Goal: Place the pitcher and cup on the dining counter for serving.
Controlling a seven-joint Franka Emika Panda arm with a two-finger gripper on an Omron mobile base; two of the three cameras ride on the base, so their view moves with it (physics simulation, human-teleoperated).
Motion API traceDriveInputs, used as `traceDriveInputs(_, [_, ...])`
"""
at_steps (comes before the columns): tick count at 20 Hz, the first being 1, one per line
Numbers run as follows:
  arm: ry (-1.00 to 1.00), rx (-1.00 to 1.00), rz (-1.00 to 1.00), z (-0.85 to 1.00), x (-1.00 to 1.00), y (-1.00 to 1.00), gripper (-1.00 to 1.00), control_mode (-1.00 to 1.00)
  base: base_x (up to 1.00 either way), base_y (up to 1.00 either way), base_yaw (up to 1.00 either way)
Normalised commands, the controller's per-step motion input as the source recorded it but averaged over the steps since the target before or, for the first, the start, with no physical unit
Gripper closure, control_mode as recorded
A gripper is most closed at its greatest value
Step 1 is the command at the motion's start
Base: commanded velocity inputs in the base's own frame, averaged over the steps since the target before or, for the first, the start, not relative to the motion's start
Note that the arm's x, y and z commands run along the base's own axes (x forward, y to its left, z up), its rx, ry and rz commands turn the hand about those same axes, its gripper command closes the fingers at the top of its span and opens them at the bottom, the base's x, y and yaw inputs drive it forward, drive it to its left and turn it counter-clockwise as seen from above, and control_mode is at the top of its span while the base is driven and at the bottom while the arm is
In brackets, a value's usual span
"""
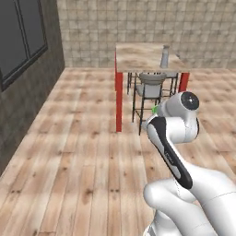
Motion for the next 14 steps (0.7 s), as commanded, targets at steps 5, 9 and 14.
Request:
traceDriveInputs(5, [0.0,0.0,0.0,0.0,0.0,0.0,1.0,1.0,0.68,-0.11,-0.53])
traceDriveInputs(9, [0.0,0.0,0.0,0.0,0.0,0.0,1.0,1.0,0.87,0.0,-0.32])
traceDriveInputs(14, [0.0,0.0,0.0,0.0,0.0,0.0,1.0,1.0,0.97,-0.09,-0.19])
